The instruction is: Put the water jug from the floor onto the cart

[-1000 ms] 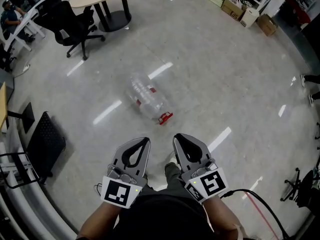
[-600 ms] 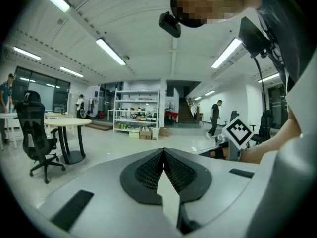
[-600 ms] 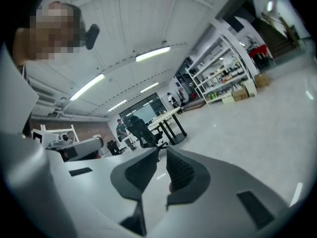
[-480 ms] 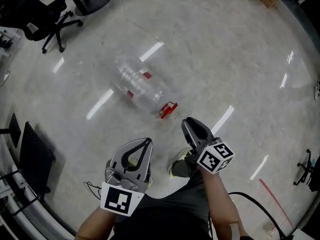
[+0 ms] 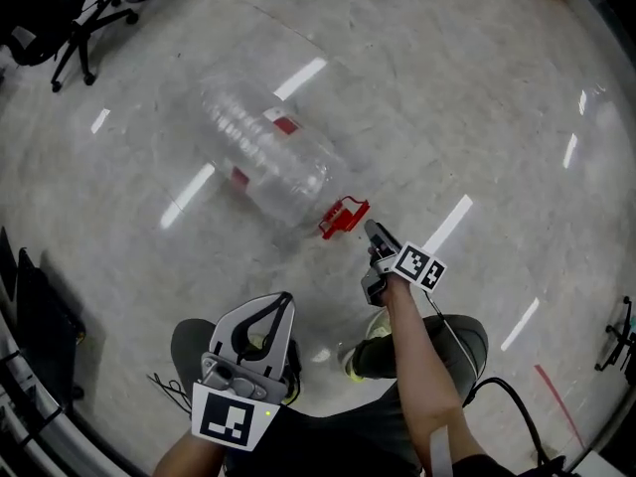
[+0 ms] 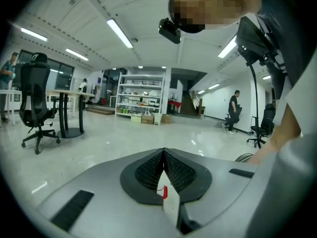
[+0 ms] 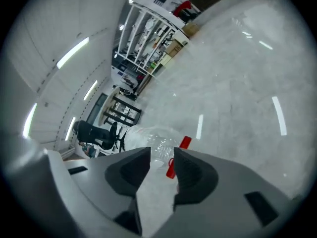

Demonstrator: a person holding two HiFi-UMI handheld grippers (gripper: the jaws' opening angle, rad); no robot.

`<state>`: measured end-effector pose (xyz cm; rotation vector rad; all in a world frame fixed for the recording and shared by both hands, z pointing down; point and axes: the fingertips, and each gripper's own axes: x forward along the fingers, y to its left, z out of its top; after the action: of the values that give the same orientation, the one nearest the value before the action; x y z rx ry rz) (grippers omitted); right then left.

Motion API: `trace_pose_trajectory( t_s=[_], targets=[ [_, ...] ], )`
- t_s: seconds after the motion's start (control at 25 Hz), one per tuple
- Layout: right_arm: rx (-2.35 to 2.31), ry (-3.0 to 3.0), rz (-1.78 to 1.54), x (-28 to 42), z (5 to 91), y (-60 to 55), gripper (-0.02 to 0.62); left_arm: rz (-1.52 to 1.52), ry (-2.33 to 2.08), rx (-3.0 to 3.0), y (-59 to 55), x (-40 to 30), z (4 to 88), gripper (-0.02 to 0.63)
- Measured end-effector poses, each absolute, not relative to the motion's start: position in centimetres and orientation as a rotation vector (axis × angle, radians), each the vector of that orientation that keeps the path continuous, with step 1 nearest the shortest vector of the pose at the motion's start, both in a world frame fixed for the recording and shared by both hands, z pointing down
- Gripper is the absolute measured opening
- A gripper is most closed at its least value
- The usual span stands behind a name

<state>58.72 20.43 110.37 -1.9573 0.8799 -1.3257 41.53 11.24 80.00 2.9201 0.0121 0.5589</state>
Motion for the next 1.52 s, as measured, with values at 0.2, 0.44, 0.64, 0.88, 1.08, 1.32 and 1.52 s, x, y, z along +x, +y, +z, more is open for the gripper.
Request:
trace_pose_trajectory(
  t_s=[0.2,0.44,0.64,0.88,1.08,1.32,1.52],
  targets=[
    [-1.882,0.846,-1.310,59.7,115.5,20.3,0.121,0.571,0.023,2.914,10.7,41.4,85.0,0.005],
    [-1.871,0.892,-1.357,59.9,118.6,18.0,0.121,0.562,0.038,2.942,10.4,41.6,87.3,0.005],
    [-1.780,0.917,-1.382,60.4,119.6,15.2,0.120,0.543,-0.006,2.964,9.5,41.3,88.4,0.005],
    [-1.683,0.944,-1.376,60.6,119.2,14.2,0.088,0.527,-0.037,2.969,8.9,40.9,88.9,0.005],
    [-1.621,0.977,-1.344,59.7,118.3,13.6,0.050,0.533,0.028,3.020,9.4,41.6,90.0,0.005],
    [-1.596,1.148,-1.251,58.5,113.1,11.0,0.037,0.472,0.119,3.032,10.9,44.5,90.2,0.005],
    [-1.580,1.292,-1.200,57.1,106.5,9.8,0.037,0.482,0.170,3.042,12.4,47.1,87.9,0.005]
  ],
)
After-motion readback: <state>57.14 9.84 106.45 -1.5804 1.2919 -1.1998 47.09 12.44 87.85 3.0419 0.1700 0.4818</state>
